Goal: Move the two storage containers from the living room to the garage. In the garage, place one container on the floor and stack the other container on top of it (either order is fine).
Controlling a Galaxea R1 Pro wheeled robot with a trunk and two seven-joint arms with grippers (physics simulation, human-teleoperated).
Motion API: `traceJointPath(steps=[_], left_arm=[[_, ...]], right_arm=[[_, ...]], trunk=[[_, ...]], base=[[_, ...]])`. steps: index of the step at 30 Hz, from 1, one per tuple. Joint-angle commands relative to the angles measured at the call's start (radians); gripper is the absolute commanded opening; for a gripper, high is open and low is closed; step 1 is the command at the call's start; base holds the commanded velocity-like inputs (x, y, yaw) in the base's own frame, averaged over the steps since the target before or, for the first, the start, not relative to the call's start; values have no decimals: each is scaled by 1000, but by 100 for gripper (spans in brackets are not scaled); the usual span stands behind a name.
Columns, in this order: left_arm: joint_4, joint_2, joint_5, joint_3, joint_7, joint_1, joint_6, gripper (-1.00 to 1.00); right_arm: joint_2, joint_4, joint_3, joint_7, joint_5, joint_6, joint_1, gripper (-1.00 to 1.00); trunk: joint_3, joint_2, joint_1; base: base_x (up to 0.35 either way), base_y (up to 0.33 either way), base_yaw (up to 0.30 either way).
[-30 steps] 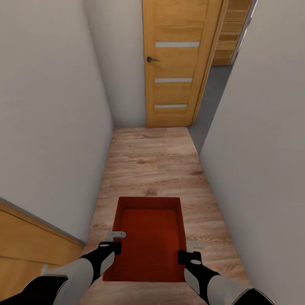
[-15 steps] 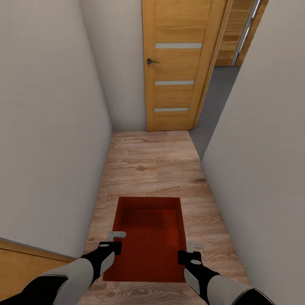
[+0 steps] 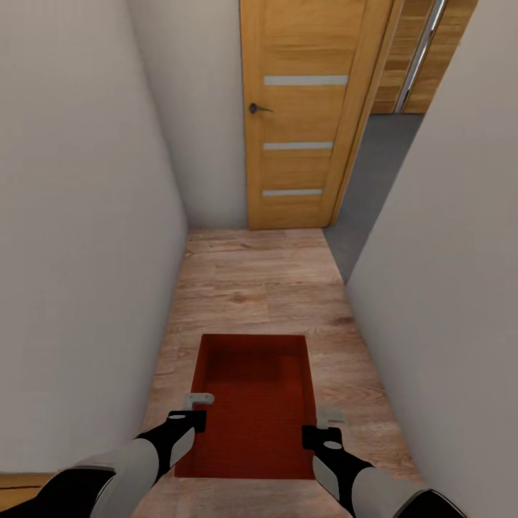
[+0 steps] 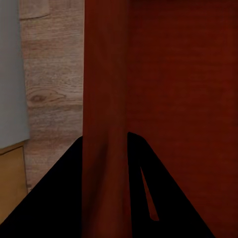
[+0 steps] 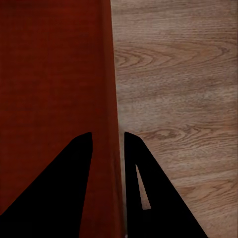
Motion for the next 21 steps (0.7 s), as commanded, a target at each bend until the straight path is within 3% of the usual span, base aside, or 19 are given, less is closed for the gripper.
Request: traceJointPath(steps=[1,21], left_arm=[[4,14,9,7,35,-1,5,-100],[4,15,11,7,35,0,5,-100]], right_arm=[[-13,-2,48,-3,2,-8,-1,-100],[-13,-2,48,-3,2,-8,-1,-100]], trunk=[[-1,-1,1],[-1,-1,1]], base=[[323,0,0],[323,0,0]])
